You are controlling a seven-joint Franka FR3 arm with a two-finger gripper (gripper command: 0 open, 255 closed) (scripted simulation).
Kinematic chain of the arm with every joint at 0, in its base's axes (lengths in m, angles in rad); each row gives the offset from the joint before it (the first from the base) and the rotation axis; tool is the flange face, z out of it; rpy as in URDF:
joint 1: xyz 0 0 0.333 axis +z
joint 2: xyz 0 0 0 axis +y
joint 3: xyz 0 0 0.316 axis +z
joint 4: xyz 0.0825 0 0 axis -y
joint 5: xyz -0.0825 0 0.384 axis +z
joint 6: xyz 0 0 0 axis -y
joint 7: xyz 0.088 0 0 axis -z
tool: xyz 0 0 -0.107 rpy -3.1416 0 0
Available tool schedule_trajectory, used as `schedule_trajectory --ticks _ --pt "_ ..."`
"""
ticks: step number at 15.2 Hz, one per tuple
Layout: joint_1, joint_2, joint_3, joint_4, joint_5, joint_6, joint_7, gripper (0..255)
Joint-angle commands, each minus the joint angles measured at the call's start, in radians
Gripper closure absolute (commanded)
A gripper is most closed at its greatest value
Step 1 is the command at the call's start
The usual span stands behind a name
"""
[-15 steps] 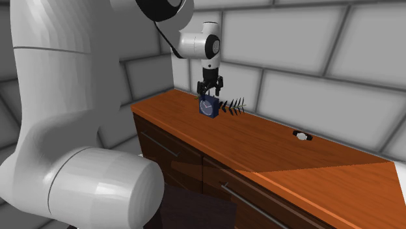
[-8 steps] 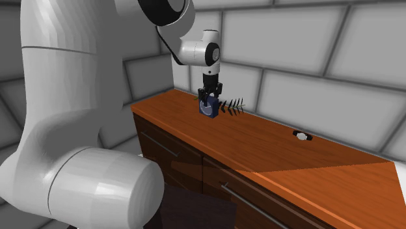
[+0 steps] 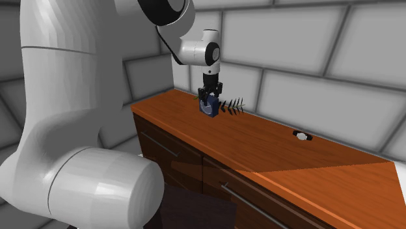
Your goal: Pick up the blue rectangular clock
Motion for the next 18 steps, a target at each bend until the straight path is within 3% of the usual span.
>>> schedule_trajectory --ticks 1,18 --pt "0.000 0.003 0.001 -0.003 0.001 0.000 -0.003 255" --pt "0.005 -0.077 -0.007 0.095 -0.019 -0.176 0.010 255"
